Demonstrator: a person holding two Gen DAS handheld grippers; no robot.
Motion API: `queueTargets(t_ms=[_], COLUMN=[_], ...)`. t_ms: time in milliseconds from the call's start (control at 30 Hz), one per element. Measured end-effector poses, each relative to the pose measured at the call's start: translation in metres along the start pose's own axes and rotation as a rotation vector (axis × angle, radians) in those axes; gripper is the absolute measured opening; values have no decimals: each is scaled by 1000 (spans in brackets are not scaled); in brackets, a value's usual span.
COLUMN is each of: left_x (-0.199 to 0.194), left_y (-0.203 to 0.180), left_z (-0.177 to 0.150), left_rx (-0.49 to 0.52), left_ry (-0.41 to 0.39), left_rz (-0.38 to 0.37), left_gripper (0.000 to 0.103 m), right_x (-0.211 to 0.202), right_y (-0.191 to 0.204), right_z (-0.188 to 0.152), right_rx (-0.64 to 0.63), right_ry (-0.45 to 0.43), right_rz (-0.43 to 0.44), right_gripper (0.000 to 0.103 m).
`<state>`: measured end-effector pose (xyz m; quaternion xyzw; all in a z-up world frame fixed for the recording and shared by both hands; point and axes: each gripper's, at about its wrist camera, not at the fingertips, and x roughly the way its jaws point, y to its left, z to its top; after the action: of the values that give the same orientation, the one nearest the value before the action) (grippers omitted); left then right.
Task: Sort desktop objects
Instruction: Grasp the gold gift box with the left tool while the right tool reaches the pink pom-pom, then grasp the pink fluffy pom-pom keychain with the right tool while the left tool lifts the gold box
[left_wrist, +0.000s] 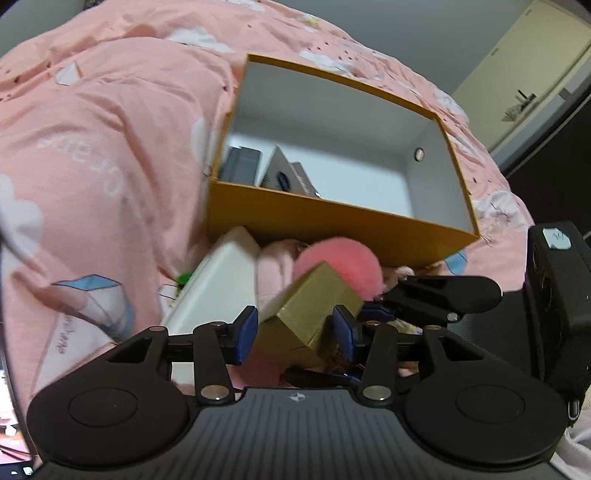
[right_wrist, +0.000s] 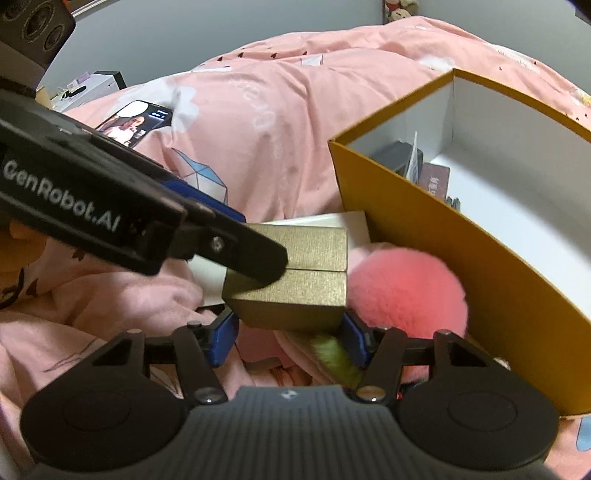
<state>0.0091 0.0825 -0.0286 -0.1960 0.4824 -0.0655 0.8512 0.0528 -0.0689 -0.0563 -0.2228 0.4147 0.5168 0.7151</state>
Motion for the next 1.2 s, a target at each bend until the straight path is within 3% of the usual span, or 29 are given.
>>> queueTargets(t_ms=[333, 433, 667, 733, 933, 1200], left_x=[7, 8, 15, 19, 29, 40], left_y=[-7, -14, -35, -42, -54, -47], left_z=[-3, -3, 3, 4, 4, 15], left_rx=[22, 61, 180, 222, 345, 359], left_ry=[20, 18, 23, 34, 52, 94], left_rz=[-43, -29, 6, 31, 114, 79], left_gripper=[50, 50, 53, 59, 63, 63], right_x=[-23, -23, -22, -23, -23, -25], right_y=[-20, -22, -11, -10, -5, -7], right_z=[-17, -19, -18, -18, -17, -17], right_rx=[124, 141, 85, 78, 41, 52], right_ry=[-14, -19, -53, -68, -102, -91], right_rz=[-9, 16, 29, 26, 53, 26], right_gripper=[62, 53, 52, 52, 53, 54])
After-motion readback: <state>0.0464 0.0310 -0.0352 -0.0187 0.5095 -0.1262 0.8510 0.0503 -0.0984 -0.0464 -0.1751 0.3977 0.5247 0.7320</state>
